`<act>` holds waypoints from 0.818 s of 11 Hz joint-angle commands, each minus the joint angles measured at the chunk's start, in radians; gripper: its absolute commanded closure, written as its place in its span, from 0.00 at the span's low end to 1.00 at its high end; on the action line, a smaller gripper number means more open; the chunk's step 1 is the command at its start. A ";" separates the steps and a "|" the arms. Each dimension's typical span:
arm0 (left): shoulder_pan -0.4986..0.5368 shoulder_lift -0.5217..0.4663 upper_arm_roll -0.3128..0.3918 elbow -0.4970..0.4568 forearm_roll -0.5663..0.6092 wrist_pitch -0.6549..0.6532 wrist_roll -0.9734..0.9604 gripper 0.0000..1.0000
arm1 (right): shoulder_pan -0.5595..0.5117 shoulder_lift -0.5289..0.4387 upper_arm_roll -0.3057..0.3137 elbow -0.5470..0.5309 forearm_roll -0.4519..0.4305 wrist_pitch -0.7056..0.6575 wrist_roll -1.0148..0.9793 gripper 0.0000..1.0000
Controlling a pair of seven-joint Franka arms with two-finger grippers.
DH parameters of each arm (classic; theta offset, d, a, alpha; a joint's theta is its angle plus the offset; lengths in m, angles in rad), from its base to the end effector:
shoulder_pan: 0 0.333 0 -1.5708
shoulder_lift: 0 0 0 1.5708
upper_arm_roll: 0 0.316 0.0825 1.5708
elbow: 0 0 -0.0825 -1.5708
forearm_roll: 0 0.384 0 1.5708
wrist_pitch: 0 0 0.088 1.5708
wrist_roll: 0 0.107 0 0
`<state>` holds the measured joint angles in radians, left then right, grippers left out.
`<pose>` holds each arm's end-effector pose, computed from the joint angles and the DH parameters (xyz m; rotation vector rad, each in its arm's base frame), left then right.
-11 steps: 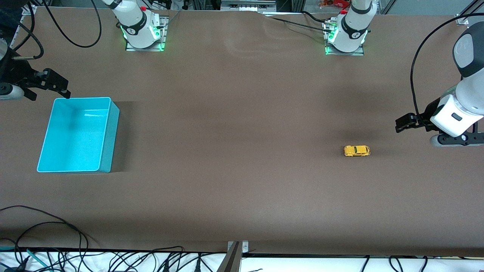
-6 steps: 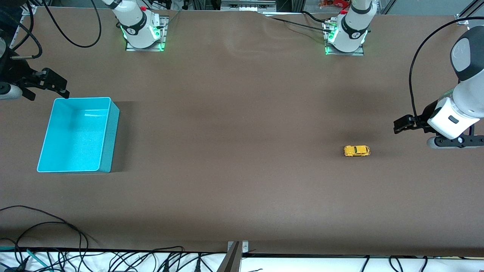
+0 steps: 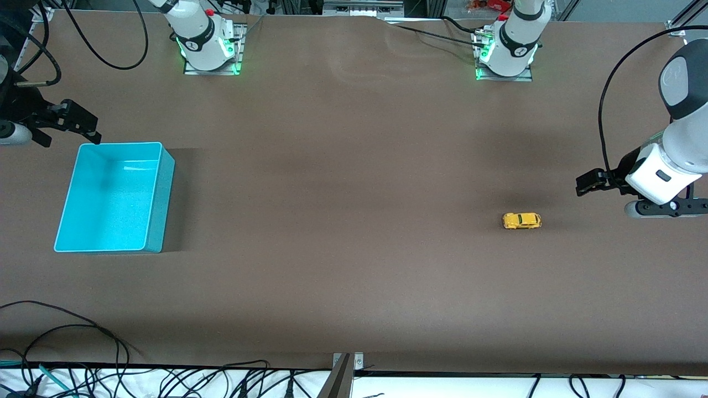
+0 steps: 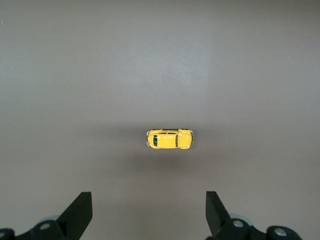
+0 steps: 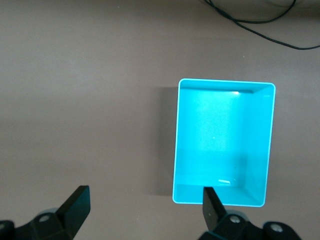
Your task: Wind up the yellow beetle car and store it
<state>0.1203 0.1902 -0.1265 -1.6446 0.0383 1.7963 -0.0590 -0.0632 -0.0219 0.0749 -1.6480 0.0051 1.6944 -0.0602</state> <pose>0.6166 0.0047 0.4977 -3.1258 -0.0709 0.0570 0.5586 0.0075 0.6111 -3.1360 -0.1121 -0.1072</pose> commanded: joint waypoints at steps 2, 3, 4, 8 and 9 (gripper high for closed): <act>0.002 0.002 0.002 0.005 0.014 0.005 0.002 0.00 | -0.006 0.002 0.000 0.024 -0.010 -0.024 -0.010 0.00; 0.004 0.003 0.002 0.003 0.014 0.005 -0.001 0.00 | -0.006 0.002 0.000 0.024 -0.010 -0.024 -0.012 0.00; 0.005 0.005 0.002 0.003 0.012 0.005 -0.027 0.00 | -0.006 0.002 0.000 0.024 -0.010 -0.024 -0.012 0.00; -0.019 0.072 0.001 0.005 0.014 0.033 -0.547 0.00 | -0.006 0.002 0.000 0.024 -0.011 -0.024 -0.012 0.00; -0.021 0.081 0.002 -0.006 0.012 0.070 -0.653 0.00 | -0.006 0.002 0.000 0.024 -0.011 -0.024 -0.012 0.00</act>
<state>0.1149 0.2423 -0.1267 -1.6471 0.0381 1.8114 -0.4661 -0.0635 -0.0220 0.0738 -1.6476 0.0050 1.6944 -0.0602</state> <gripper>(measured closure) 0.000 0.000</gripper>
